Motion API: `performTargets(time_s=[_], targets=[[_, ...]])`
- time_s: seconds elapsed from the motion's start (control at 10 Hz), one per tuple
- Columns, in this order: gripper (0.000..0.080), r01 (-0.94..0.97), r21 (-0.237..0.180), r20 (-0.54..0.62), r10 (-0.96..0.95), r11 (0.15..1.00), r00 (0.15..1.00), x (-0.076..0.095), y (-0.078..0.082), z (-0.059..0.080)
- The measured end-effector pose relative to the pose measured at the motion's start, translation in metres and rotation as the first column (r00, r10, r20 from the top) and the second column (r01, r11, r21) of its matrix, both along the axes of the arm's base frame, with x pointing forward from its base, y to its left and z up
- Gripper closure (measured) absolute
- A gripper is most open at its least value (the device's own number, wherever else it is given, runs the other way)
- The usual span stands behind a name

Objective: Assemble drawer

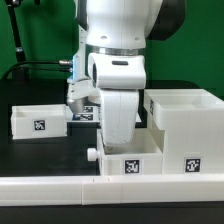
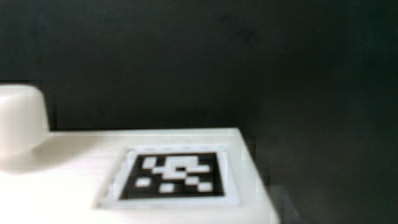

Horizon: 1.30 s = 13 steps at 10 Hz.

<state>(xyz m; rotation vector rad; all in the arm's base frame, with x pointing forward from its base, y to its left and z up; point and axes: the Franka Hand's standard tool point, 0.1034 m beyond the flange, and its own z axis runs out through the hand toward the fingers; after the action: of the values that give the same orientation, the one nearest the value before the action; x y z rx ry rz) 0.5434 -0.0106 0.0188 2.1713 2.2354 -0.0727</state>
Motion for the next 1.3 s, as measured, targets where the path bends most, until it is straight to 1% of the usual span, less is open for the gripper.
performTargets(time_s=[0.4,0.7,1.0,1.3], targets=[[0.0757,0.007,0.0,-0.003,-0.007,1.0,1.0,-0.0009,-0.002,-0.0013],[0.0757,0.008,0.002,-0.004,-0.008,1.0,1.0,-0.0004,0.0012,-0.0025],[0.0757,0.005,0.004,-0.005,-0.005,1.0,1.0,-0.0016,0.0035,-0.0068],[0.0757,0.023,0.005,-0.005,-0.023,1.0,1.0,-0.0022,0.0018,-0.0081]])
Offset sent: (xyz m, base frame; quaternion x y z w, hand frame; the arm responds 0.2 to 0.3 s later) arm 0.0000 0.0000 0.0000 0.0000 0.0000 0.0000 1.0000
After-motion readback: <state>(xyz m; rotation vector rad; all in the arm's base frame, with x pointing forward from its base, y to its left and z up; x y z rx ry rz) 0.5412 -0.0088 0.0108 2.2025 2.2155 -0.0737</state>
